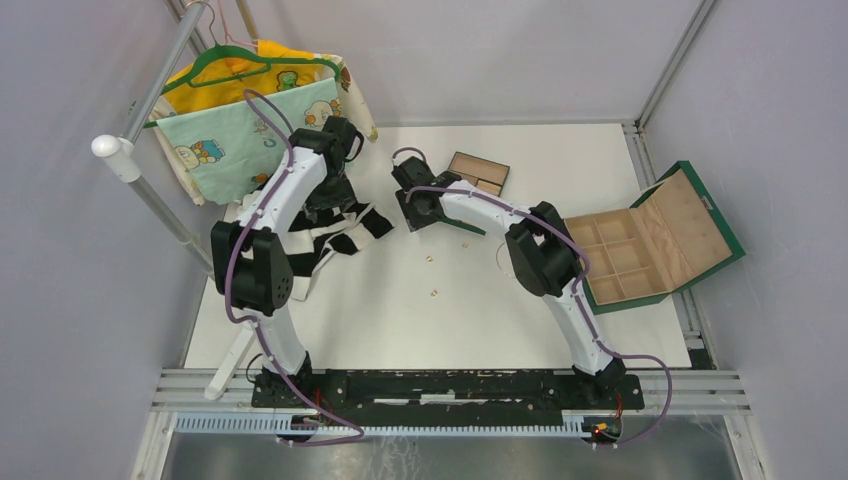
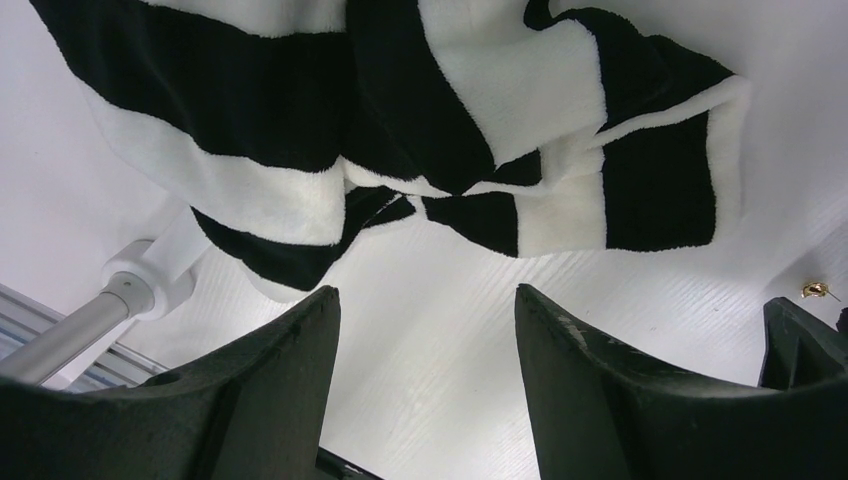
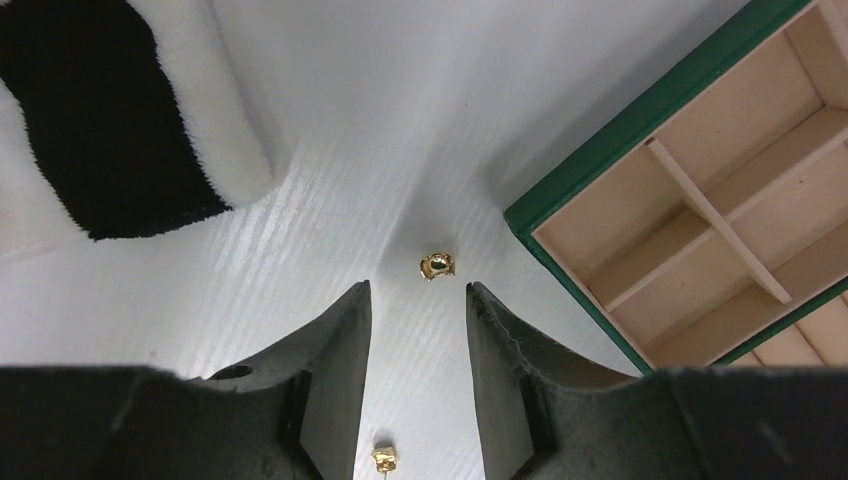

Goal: Organize the mixed jewelry

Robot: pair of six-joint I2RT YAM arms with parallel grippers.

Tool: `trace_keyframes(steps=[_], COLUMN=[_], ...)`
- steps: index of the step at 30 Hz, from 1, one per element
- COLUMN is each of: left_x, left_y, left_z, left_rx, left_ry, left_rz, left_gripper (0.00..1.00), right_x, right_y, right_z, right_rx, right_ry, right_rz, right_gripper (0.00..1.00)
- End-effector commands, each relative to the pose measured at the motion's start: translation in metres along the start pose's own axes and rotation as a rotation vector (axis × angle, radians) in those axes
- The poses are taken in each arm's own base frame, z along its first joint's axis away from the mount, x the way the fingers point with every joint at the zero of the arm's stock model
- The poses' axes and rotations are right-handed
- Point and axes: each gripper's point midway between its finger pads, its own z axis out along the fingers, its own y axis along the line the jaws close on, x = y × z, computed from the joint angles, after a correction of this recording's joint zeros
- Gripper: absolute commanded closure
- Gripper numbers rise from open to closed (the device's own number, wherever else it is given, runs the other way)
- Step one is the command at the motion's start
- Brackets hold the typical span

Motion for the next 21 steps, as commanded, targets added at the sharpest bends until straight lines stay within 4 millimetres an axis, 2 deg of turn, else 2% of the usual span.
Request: trace_keyframes(steps=[1, 21], left_x=[-0.009, -0.004], left_y=[0.001, -0.002], left_z=[-0.016, -0.016], left_rx=[0.048, 0.087], left_ry=[-0.058, -0.047], left_rz=[-0.001, 0.012], left_gripper=[0.29, 0.3], right_x=[0.005, 0.024], right_y=[0.0, -0.011], right_z=[0.01, 0.032], right_rx=[-0.014, -0.004], right_ry=[0.002, 0.047], right_rz=[-0.03, -0.055], right_gripper=[0.54, 0.6])
